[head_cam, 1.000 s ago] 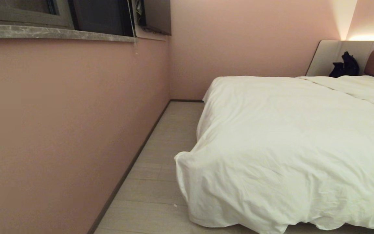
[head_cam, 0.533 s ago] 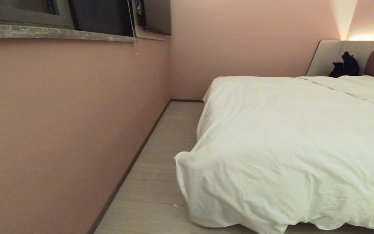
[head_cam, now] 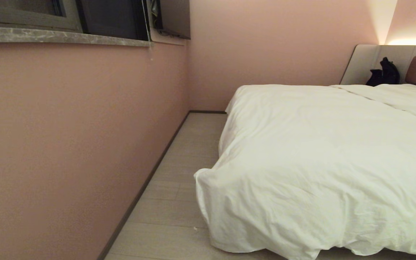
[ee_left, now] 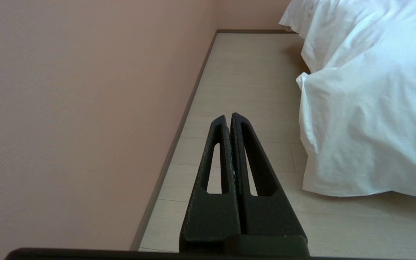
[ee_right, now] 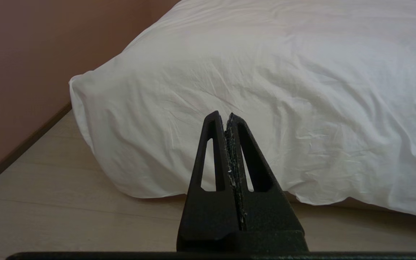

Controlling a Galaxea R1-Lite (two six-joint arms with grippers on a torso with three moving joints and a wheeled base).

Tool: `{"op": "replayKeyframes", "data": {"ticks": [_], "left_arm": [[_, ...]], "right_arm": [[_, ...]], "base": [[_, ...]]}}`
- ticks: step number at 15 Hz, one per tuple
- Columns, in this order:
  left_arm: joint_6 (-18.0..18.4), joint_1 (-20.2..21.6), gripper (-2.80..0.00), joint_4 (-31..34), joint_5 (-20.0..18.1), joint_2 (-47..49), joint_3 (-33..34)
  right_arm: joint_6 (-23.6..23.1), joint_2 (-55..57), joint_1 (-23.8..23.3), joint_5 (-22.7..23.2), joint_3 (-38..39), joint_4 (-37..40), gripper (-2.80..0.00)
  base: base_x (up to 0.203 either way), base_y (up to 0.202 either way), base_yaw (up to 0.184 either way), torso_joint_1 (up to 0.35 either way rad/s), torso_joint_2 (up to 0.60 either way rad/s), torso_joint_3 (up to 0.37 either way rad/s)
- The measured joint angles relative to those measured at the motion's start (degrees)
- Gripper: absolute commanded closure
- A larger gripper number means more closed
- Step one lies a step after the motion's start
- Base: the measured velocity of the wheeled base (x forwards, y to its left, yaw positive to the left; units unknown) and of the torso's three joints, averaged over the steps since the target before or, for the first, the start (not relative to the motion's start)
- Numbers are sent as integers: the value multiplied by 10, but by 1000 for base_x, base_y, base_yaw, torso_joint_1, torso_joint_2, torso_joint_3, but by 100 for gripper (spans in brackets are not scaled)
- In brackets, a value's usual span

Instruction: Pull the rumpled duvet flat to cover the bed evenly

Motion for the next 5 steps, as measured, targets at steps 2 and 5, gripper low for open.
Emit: {"op": "replayKeyframes", "data": {"ticks": [2, 5], "left_arm": [[0, 0, 0, 0, 0, 0, 0], [0, 0, 0, 0, 0, 0, 0]], "right_arm": [[0, 0, 0, 0, 0, -1, 0], [0, 0, 0, 0, 0, -1, 0]], "base": [[0, 0, 0, 0, 0, 0], [0, 0, 0, 0, 0, 0]]}}
